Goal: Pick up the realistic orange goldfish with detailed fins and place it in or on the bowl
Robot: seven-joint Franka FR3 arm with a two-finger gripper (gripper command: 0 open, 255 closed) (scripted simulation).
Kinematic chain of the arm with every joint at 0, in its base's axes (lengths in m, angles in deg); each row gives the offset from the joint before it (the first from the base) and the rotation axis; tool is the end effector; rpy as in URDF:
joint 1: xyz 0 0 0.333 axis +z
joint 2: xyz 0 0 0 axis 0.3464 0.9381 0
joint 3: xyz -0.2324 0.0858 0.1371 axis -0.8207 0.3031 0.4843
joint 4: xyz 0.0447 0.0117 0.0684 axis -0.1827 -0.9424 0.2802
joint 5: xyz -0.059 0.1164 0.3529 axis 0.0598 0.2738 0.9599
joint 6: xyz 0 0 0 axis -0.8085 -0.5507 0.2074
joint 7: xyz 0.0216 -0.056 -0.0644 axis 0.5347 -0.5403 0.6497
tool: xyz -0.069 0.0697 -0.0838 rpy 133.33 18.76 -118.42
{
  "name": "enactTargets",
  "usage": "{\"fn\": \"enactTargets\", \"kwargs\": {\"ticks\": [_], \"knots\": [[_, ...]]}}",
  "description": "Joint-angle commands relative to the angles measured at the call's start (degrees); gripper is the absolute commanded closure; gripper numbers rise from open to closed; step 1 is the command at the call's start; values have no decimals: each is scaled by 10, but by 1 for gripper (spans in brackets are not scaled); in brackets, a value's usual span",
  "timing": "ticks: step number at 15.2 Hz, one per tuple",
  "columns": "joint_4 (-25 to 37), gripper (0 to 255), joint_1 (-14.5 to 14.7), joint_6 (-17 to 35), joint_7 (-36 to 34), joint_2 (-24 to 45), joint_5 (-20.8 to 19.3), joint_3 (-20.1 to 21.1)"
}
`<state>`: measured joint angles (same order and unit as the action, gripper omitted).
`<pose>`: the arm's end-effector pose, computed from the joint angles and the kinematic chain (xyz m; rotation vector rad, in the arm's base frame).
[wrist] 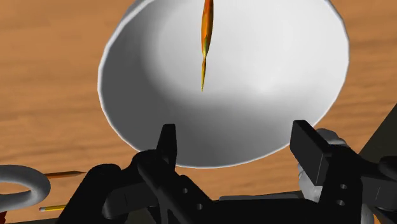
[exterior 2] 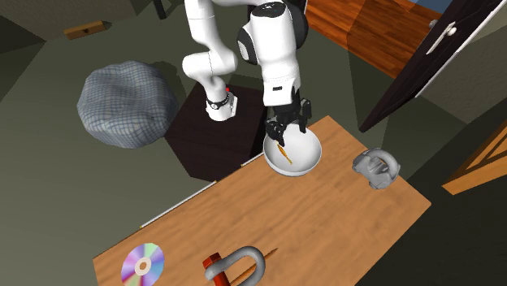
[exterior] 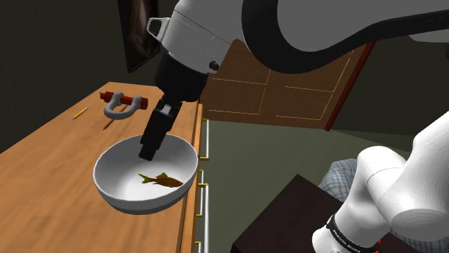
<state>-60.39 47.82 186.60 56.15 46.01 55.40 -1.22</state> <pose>0.3498 0.3775 0.5159 -2.6468 -1.1477 -0.4582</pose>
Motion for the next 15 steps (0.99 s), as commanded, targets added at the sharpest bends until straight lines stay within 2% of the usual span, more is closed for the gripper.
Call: {"fn": "enactTargets", "kwargs": {"ticks": [1,3,7,15], "knots": [[0,0,0,0,0,0,0,0],[0,0,0,0,0,0,0,0],[35,0,-2,-70,4,-34,4,-13],[35,0,-2,-70,4,-34,4,-13]]}}
